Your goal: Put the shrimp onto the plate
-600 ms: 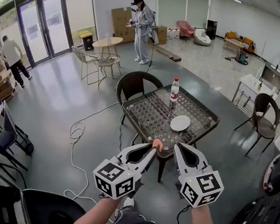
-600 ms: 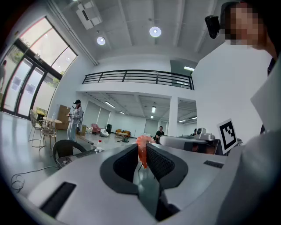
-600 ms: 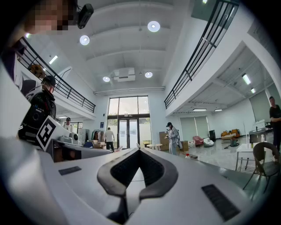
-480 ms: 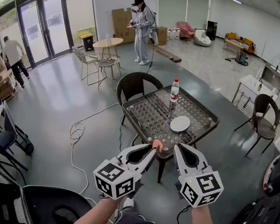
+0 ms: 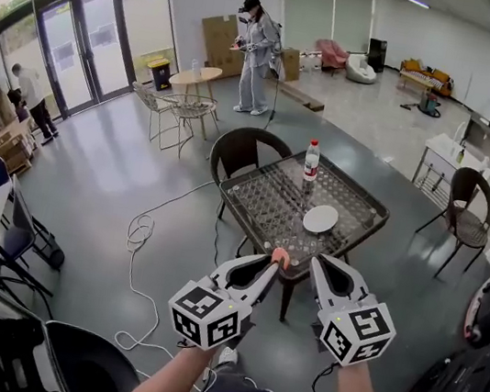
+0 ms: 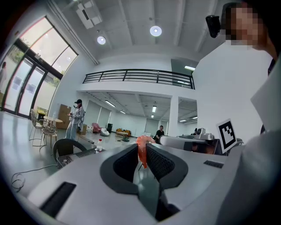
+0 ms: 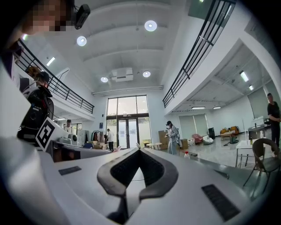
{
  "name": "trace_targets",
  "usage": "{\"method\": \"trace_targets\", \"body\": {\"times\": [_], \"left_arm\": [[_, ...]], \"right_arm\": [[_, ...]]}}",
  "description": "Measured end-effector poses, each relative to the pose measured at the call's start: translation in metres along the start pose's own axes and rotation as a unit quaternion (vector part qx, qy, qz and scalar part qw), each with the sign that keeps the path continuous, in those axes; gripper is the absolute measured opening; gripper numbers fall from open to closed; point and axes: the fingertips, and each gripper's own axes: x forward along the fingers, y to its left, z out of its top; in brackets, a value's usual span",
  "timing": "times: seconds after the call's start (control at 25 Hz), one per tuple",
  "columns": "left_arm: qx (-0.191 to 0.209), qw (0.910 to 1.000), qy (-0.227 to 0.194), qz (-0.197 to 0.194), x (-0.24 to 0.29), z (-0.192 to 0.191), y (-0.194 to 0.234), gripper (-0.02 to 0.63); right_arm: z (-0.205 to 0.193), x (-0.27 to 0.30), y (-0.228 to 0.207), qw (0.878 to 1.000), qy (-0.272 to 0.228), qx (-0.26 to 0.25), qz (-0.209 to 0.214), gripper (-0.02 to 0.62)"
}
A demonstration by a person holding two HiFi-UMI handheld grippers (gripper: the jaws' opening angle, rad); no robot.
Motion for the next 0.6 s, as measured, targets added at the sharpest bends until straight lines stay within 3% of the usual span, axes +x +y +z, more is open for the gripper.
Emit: {"method": "trace_targets", "body": {"times": [0.6], "left_arm": [[-0.007, 0.9999, 0.011, 0.010, 0.018, -0.010, 0.016, 0.064]], "right_arm": [[-0.011, 0.011, -0.022, 1.000, 0.008, 0.019, 0.002, 0.005]]}}
